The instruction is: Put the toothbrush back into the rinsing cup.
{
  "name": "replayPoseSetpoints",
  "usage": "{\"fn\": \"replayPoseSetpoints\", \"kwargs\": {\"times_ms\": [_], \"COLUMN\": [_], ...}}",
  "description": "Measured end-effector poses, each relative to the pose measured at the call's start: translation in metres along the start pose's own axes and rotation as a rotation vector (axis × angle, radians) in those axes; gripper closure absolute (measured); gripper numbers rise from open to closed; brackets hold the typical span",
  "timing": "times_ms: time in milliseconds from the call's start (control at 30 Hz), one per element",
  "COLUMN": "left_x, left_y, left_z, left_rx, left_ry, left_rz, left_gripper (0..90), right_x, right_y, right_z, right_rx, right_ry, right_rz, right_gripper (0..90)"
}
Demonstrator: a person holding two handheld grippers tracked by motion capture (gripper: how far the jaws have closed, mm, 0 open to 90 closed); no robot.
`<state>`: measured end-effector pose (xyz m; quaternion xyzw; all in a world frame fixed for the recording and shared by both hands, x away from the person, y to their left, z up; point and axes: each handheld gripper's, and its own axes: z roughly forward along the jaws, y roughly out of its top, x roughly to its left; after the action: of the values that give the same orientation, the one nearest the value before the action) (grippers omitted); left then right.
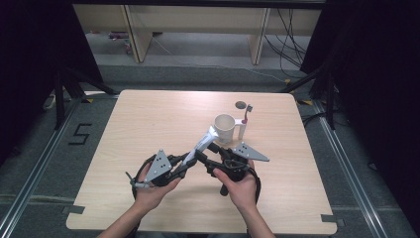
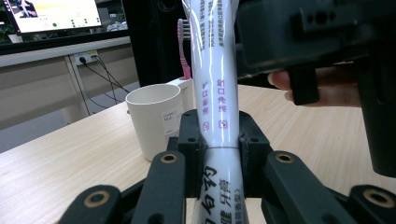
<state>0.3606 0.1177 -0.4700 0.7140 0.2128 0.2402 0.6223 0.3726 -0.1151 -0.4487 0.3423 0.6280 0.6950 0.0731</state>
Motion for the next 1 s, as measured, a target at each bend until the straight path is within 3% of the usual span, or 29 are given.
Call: {"fn": "replayPoseSetpoints", "kwargs": {"times_ms": [67, 100, 133, 200, 233, 367, 700, 833, 867, 1000], "left_x": [0.000, 0.000, 0.000, -0.001, -0.001, -0.003, -0.006, -0.008, -0.009, -0.011], "left_y": [0.000, -0.001, 0.000, 0.000, 0.000, 0.001, 0.003, 0.000, 0.000, 0.001], "left_z": [0.001, 0.001, 0.001, 0.001, 0.002, 0.003, 0.010, 0.014, 0.015, 0.016], "left_rx": [-0.004, -0.006, -0.002, -0.003, -0.004, -0.002, 0.017, 0.044, 0.043, 0.050], "left_ry": [0.001, 0.001, 0.003, 0.007, 0.009, 0.020, 0.036, 0.038, 0.037, 0.032], "left_rz": [-0.004, -0.006, -0.006, -0.004, -0.001, 0.002, 0.029, 0.032, 0.032, 0.047], "left_gripper": [75.3, 75.3, 75.2, 75.2, 75.2, 75.2, 74.9, 74.9, 74.9, 73.1], "right_x": [0.001, 0.004, 0.002, 0.003, 0.002, 0.001, 0.000, 0.003, 0.004, 0.004], "right_y": [0.002, 0.002, 0.002, 0.002, 0.002, 0.003, 0.004, 0.004, 0.004, 0.005], "right_z": [0.004, 0.005, 0.007, 0.008, 0.009, 0.008, 0.006, 0.006, 0.006, 0.005], "right_rx": [-0.001, 0.012, -0.001, -0.005, -0.013, -0.027, -0.037, -0.018, -0.005, 0.002], "right_ry": [-0.005, -0.013, -0.013, -0.021, -0.023, -0.045, -0.062, -0.080, -0.076, -0.076], "right_rz": [-0.028, 0.005, -0.020, 0.012, -0.007, -0.001, 0.054, 0.011, -0.019, -0.021], "right_gripper": [38.3, 39.1, 39.8, 42.1, 43.7, 47.9, 53.3, 60.7, 64.4, 70.9]}}
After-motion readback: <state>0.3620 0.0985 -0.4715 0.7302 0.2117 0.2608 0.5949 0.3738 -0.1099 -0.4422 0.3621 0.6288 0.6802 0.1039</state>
